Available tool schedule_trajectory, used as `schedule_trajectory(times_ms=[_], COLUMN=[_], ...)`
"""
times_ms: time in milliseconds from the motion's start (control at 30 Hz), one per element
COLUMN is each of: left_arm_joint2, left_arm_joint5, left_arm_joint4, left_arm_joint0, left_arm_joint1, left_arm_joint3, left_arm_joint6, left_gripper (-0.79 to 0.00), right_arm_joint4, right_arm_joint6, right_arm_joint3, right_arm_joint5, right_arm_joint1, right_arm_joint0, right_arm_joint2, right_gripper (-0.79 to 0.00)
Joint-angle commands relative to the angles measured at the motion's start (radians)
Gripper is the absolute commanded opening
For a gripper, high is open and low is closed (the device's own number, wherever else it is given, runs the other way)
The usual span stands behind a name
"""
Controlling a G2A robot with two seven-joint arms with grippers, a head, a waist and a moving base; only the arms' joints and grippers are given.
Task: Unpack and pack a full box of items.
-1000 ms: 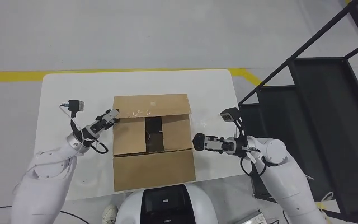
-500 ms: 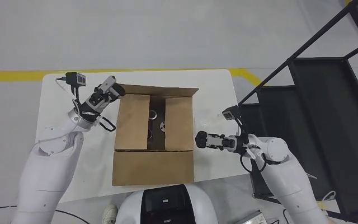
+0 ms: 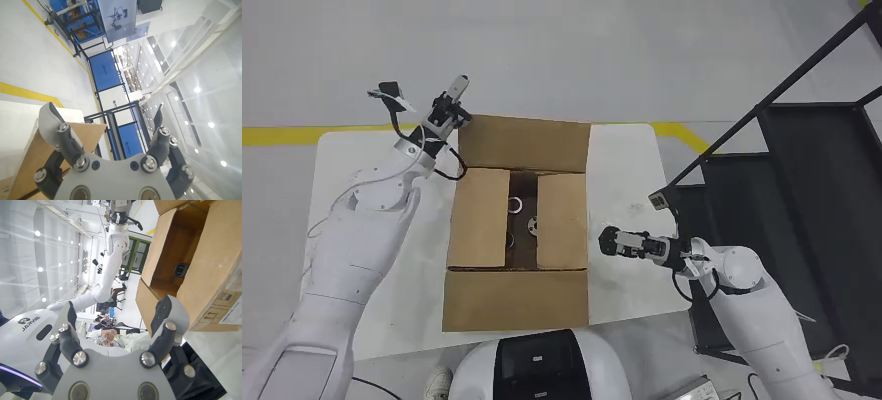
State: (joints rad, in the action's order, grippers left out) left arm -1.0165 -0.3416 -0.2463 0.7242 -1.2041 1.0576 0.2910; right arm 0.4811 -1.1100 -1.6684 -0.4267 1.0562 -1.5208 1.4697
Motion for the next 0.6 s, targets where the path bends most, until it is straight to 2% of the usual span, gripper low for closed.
schedule_trajectory(times_ms=[0,300,567], left_arm_joint2=[0.028,0.111,0.120], left_arm_joint5=[0.001,-0.005,-0.019], left_arm_joint4=[0.012,0.129,0.221], left_arm_joint0=[-0.030,-0.097,-0.116], left_arm_joint1=[-0.014,-0.058,-0.069], left_arm_joint3=[-0.066,-0.270,-0.378], left_arm_joint6=[-0.015,-0.027,-0.052], left_gripper=[0.000,0.000,0.000], right_arm_joint4=[0.002,0.004,-0.004], right_arm_joint6=[0.000,0.006,0.012], right_arm_joint3=[0.001,0.007,0.011], right_arm_joint5=[0.002,0.008,0.017], right_arm_joint1=[-0.001,-0.003,-0.004], right_arm_joint0=[0.001,0.008,0.016], right_arm_joint2=[0.000,-0.010,-0.026], right_gripper=[0.000,0.000,0.000])
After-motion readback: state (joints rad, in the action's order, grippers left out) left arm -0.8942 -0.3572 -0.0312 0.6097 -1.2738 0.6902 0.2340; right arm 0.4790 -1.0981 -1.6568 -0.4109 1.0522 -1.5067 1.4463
